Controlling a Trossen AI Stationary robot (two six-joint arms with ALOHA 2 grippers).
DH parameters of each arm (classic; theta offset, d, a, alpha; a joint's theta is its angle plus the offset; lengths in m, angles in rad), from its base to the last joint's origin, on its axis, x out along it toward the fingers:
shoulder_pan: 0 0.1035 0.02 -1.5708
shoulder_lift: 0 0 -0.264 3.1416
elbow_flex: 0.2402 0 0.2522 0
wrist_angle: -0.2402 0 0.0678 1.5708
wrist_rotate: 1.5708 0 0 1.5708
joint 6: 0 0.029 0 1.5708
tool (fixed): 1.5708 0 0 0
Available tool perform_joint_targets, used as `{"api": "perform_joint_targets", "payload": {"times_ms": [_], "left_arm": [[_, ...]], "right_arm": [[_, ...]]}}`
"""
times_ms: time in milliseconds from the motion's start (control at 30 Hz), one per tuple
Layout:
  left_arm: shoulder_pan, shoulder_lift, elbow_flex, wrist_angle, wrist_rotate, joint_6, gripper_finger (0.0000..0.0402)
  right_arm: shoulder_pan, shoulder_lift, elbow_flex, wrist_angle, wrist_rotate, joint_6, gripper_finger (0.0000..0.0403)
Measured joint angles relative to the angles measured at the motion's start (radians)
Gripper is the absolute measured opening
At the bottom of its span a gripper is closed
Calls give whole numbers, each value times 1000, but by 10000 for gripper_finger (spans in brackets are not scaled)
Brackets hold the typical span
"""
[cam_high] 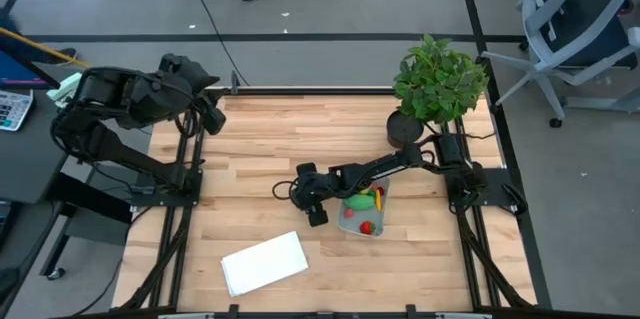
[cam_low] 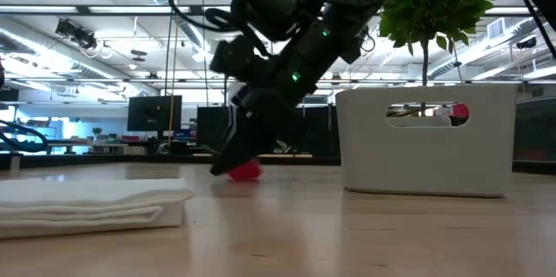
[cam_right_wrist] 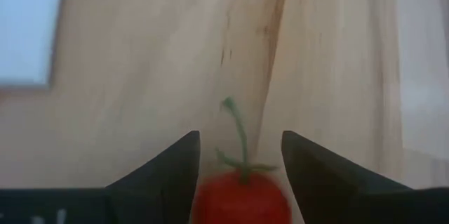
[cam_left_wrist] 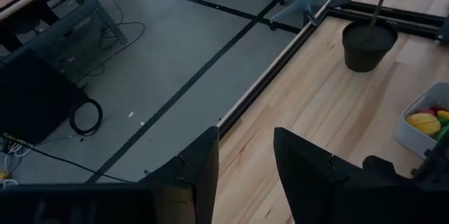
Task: Pick and placing Produce into tupperware
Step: Put the red strawberry into the gray bin
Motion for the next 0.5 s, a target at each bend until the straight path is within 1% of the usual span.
{"api": "perform_joint_targets", "payload": {"times_ms": [133,267,367,500], "left_arm": [[0,11,0,-1,0,1,137],[-1,11,0,-12,0,1,136],[0,12,0,-19,0,2,140],[0,12,0,-22,0,2,144]], "right_arm": [[-9,16,0,22,8,0,205],[-18,25,0,32,10,0,189],[-26,29,0,36,11,4,164],[-35,29,0,30,11,52,116]]}}
